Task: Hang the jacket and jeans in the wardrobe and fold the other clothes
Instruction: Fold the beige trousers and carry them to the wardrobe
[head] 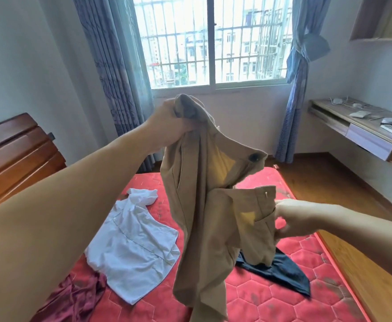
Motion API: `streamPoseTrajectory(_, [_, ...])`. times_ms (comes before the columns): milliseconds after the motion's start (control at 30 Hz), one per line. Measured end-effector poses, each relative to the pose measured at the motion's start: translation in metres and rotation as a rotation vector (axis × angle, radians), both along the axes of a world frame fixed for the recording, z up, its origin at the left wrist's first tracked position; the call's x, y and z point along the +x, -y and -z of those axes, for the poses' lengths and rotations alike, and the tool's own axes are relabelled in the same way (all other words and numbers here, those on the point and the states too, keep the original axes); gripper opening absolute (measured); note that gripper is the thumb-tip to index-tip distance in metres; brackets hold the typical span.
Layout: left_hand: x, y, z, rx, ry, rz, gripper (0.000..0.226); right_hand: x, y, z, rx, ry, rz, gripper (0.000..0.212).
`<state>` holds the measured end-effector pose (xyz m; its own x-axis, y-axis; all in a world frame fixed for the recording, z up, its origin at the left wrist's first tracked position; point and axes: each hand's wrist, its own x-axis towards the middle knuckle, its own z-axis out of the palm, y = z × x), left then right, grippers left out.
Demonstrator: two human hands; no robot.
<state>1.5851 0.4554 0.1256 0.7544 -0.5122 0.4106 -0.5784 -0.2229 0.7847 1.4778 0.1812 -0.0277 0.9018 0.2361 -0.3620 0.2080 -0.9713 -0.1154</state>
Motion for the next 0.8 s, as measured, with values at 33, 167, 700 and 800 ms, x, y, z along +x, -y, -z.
streamPoseTrajectory(33, [-0.001, 0.001, 0.002, 0.001, 0.003, -0.003, 0.019, -0.001, -0.005, 0.004, 0.196, -0.056, 0.052, 0.026])
streamPoseTrajectory(167, [-0.001, 0.005, 0.007, -0.02, -0.004, -0.038, 0.023, -0.007, -0.031, 0.03, 0.557, -0.482, 0.216, 0.043])
streamPoseTrajectory(700, [0.01, -0.033, 0.028, 0.462, 0.058, 0.024, 0.018, 0.011, 0.023, 0.022, 0.813, 0.016, 0.616, 0.014])
streamPoseTrajectory(800, [0.015, -0.04, 0.045, 0.851, 0.154, 0.008, 0.015, 0.015, 0.048, -0.014, 0.452, 0.176, 0.47, 0.025])
